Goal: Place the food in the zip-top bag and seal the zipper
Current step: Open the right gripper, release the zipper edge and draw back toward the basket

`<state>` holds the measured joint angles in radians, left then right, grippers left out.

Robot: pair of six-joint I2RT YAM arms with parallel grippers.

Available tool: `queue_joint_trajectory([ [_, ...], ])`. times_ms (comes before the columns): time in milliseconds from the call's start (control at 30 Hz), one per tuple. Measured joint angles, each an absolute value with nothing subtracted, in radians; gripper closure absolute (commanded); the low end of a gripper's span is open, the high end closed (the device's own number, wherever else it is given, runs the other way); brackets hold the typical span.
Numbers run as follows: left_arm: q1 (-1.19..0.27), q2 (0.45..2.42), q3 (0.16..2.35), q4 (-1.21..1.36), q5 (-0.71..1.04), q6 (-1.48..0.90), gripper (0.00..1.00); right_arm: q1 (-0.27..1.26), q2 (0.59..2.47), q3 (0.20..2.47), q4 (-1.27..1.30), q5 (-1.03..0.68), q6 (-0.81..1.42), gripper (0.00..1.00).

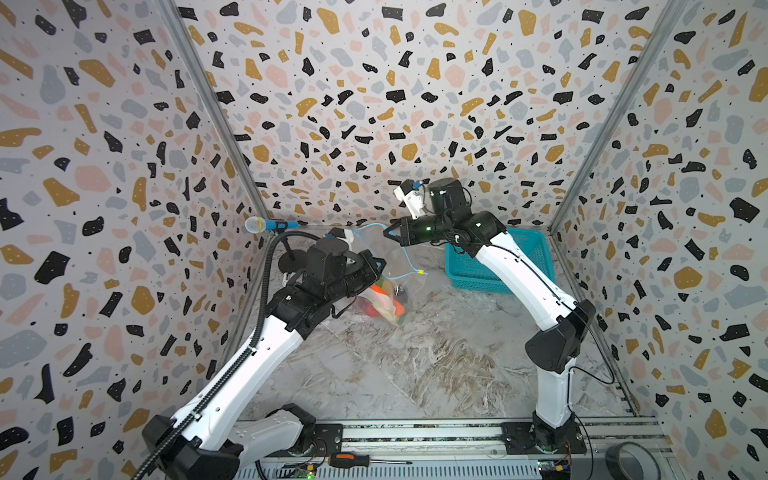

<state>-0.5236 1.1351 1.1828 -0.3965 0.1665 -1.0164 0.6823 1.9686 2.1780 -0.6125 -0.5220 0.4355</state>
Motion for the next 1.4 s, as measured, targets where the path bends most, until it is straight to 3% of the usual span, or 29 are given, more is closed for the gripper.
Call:
queue_joint_trajectory([
  [200, -0.524, 1.190, 1.132, -0.370, 0.178, -1.026, 1.00, 0.673, 2.001, 2.167, -0.573, -0.559, 0.440, 0.86],
  [400, -0.508, 1.202, 1.143, -0.364, 0.179, -1.021, 1.00, 0.650, 2.007, 2.200, -0.550, -0.580, 0.427, 0.52],
  [600, -0.493, 1.213, 1.193, -0.369, 0.182, -1.006, 1.00, 0.613, 1.938, 2.129, -0.465, -0.570, 0.314, 0.38],
  [733, -0.488, 1.219, 1.211, -0.366, 0.183, -1.001, 1.00, 0.583, 1.713, 1.779, -0.276, -0.584, 0.219, 0.37],
  [867, -0.483, 1.220, 1.211, -0.367, 0.190, -0.995, 1.00, 0.555, 1.413, 1.314, 0.081, -0.631, 0.134, 0.30],
  [1000, -0.480, 1.220, 1.211, -0.366, 0.200, -0.988, 1.00, 0.543, 1.192, 0.942, 0.420, -0.621, 0.049, 0.29],
  [1200, -0.479, 1.220, 1.211, -0.365, 0.204, -0.987, 1.00, 0.538, 1.201, 0.733, 0.710, -0.614, 0.012, 0.34],
  [1400, -0.479, 1.219, 1.209, -0.364, 0.205, -0.987, 1.00, 0.528, 1.343, 0.692, 0.920, -0.648, 0.083, 0.41],
])
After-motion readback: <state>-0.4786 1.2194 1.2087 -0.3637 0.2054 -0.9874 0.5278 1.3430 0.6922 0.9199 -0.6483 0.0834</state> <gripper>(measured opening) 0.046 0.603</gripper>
